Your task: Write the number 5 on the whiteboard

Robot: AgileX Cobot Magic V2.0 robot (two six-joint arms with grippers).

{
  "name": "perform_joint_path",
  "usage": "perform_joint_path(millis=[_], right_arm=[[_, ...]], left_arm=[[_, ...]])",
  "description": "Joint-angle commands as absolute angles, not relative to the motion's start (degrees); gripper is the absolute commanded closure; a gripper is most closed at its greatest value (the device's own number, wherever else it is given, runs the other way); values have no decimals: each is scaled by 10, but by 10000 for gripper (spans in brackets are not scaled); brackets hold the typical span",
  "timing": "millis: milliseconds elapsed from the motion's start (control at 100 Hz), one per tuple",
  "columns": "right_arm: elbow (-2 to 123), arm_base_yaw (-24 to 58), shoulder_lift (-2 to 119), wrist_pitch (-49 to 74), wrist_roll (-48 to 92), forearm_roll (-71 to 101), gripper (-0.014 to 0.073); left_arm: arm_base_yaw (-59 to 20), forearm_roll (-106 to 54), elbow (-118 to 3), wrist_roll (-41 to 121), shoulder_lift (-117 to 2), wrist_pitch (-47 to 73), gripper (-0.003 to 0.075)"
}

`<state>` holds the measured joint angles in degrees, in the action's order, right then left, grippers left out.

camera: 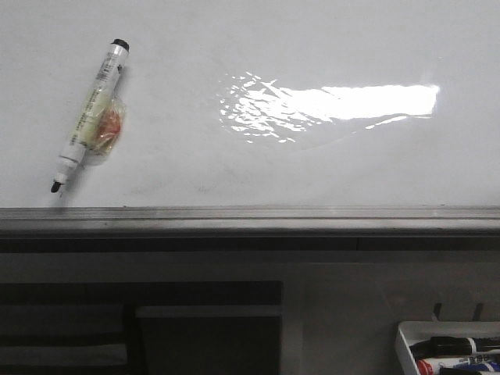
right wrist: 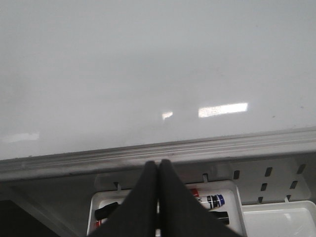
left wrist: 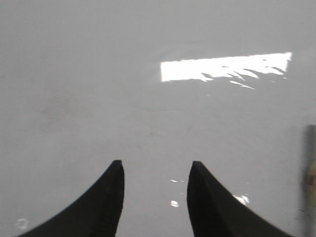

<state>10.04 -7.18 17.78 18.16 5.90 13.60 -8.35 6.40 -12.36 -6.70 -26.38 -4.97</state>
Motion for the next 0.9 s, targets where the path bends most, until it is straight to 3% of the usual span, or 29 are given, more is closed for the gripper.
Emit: perform_joint_path(millis=[0, 110, 300, 560, 890], right_arm=[[122, -75, 188, 143, 63, 141, 654], [122, -70, 188, 141, 63, 141, 654], [122, -17, 188, 133, 63, 141, 654], [122, 7, 188, 132, 63, 141, 654], [122, 7, 188, 132, 63, 141, 654]], left_arm=[[-144, 88, -156, -71, -305, -101, 421], [-234, 94, -172, -71, -353, -108, 381], [-341, 64, -206, -71, -474, -116, 381], [-345, 44, -266, -71, -618, -130, 381], [-345, 24, -278, -71, -706, -132, 394]])
